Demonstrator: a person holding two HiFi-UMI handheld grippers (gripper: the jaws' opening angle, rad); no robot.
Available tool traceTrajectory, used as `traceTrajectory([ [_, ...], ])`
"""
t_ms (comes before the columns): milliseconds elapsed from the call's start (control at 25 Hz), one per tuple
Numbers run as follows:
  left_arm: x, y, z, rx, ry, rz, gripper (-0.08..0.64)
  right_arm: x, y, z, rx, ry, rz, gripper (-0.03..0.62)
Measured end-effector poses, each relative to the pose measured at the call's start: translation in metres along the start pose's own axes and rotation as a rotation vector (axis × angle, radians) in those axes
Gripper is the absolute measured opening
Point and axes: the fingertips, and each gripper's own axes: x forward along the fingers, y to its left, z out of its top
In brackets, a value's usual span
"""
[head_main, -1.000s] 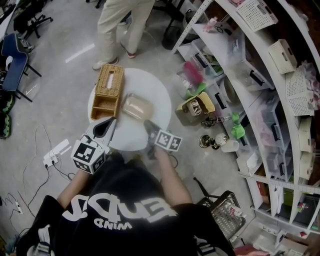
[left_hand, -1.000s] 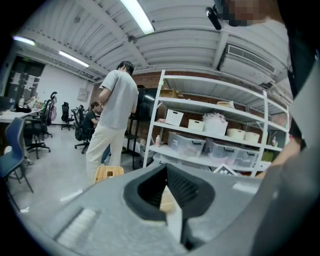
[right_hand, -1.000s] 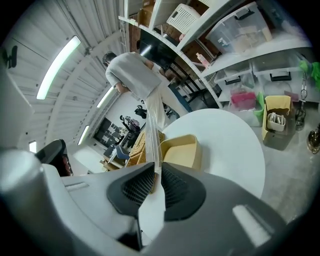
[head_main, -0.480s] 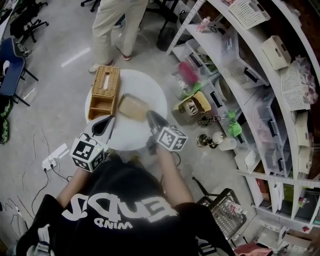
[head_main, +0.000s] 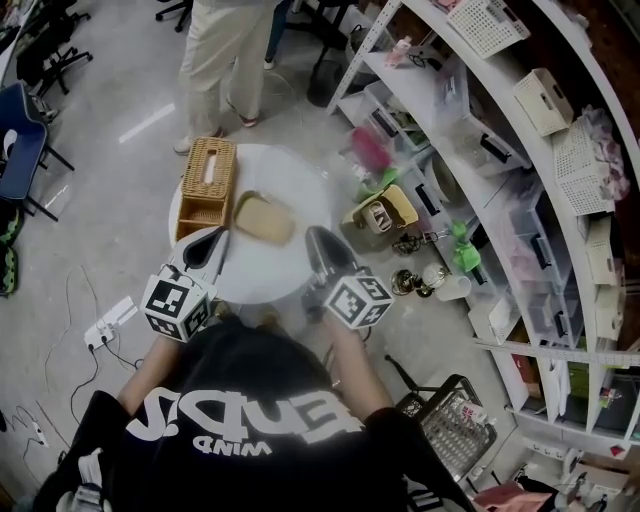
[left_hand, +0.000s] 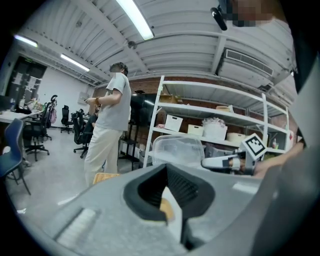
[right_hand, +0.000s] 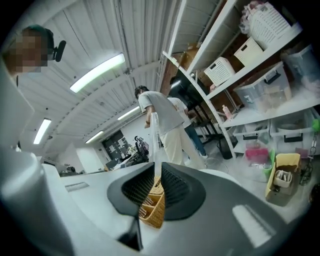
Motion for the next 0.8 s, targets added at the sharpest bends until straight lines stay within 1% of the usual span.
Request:
traceTrajectory([
  [160,-0.003,0.001,0.004,-0.004,-0.005,0.009,0.002,-0.020,0.014,0.015,-0.037,-0.033,-0.007,0.043],
  [320,-0.005,0.001,0.012,0.011,-0.008,0.005,0.002,-0.037,0.029,0.024,-0.098,-0.063,-0.019,0.043],
  [440,-0.011,0.003,0.021,0.022,-0.018,0.006,0.002,-0.047,0.038,0.028,-0.160,-0.086,-0.043,0.043],
  [600,-0.017,0.009,0.025,0.036,-0.023,0.026,0.002,-0.056,0.040,0.026,-0.289,-0.110,-0.094,0.043],
  [720,-0.020,0.012,0.024,0.033,-0.024,0.037,0.002,-0.061,0.037,0.022,-0.319,-0.122,-0.137,0.043],
  [800,-0.022,0.012,0.022,0.032,-0.026,0.041,0.002,-0.063,0.035,0.018,-0.327,-0.128,-0.149,0.043],
])
